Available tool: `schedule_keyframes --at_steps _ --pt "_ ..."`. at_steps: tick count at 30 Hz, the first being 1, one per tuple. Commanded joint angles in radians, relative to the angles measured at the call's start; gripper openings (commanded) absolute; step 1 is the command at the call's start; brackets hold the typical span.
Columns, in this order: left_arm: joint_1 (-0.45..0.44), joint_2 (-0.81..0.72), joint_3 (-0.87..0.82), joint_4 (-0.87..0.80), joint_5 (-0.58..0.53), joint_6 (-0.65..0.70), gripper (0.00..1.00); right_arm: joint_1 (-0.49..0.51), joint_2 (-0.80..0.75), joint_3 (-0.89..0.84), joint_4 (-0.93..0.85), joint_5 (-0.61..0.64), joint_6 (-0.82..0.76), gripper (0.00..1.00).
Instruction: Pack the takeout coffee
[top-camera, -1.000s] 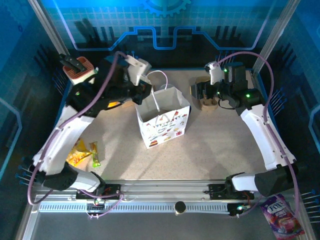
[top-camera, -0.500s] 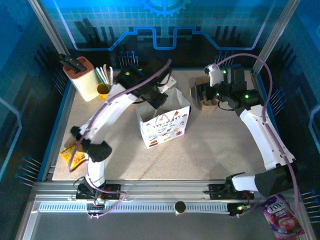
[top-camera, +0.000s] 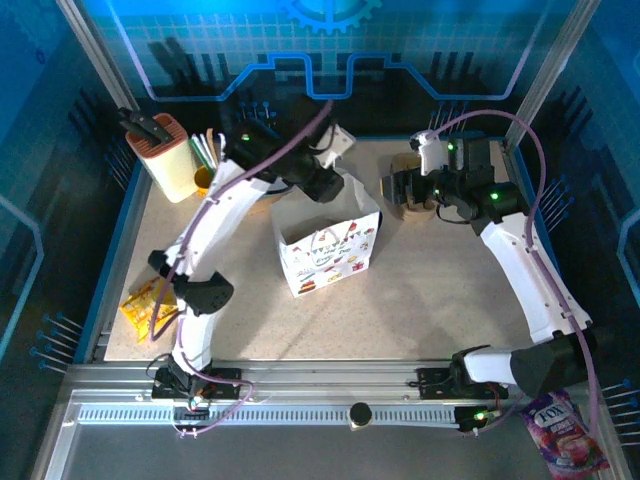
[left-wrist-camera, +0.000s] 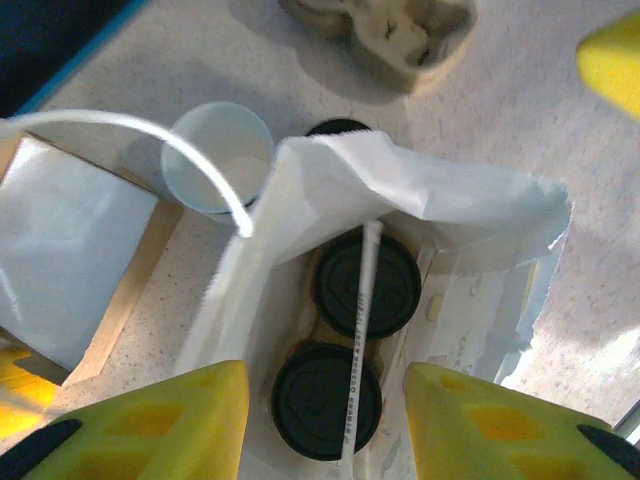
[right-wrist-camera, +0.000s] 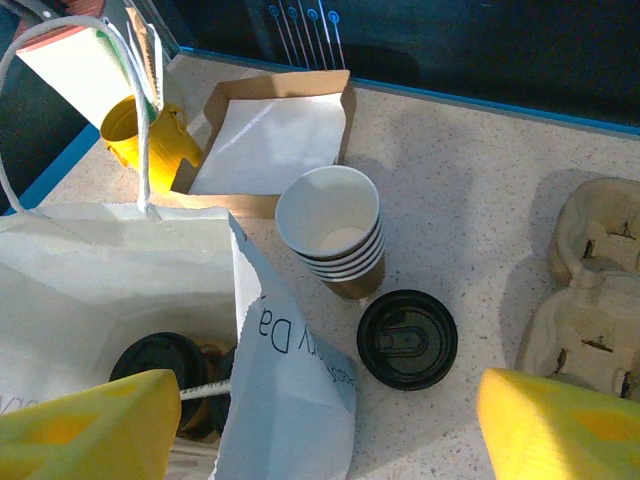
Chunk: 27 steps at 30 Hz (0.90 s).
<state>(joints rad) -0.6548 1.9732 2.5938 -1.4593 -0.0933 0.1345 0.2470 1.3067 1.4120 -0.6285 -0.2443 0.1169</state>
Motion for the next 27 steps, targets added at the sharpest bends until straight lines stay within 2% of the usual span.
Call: schedule_keyframes --at_steps 1,5,9,12,17,23,27 --pt "0.071 -0.167 -0.165 0.163 0.087 -0.065 0.47 -0.001 -0.013 -0.013 0.024 -0.021 0.014 0.79" --pt "0.218 -0.367 -0.489 0.385 0.169 -0.155 0.50 0.005 -0.006 -0.010 0.018 -0.013 0.008 0.79" --pt "0.366 -0.501 -0.697 0.525 0.161 -0.229 0.56 0.006 -0.001 0.000 0.011 -0.009 0.004 0.80" --pt "0.472 -0.533 -0.818 0.609 0.121 -0.276 0.61 0.013 0.006 0.005 0.008 -0.006 0.008 0.80" --pt "0.549 -0.406 -0.876 0.679 0.075 -0.286 0.66 0.033 0.018 0.025 -0.007 0.018 0.004 0.80" --pt "0.537 -0.150 -0.786 0.697 0.027 -0.237 0.69 0.055 0.035 0.050 -0.040 0.056 -0.006 0.81" --pt "0.507 0.036 -0.664 0.646 -0.031 -0.185 0.70 0.063 0.044 0.048 -0.049 0.072 -0.002 0.81"
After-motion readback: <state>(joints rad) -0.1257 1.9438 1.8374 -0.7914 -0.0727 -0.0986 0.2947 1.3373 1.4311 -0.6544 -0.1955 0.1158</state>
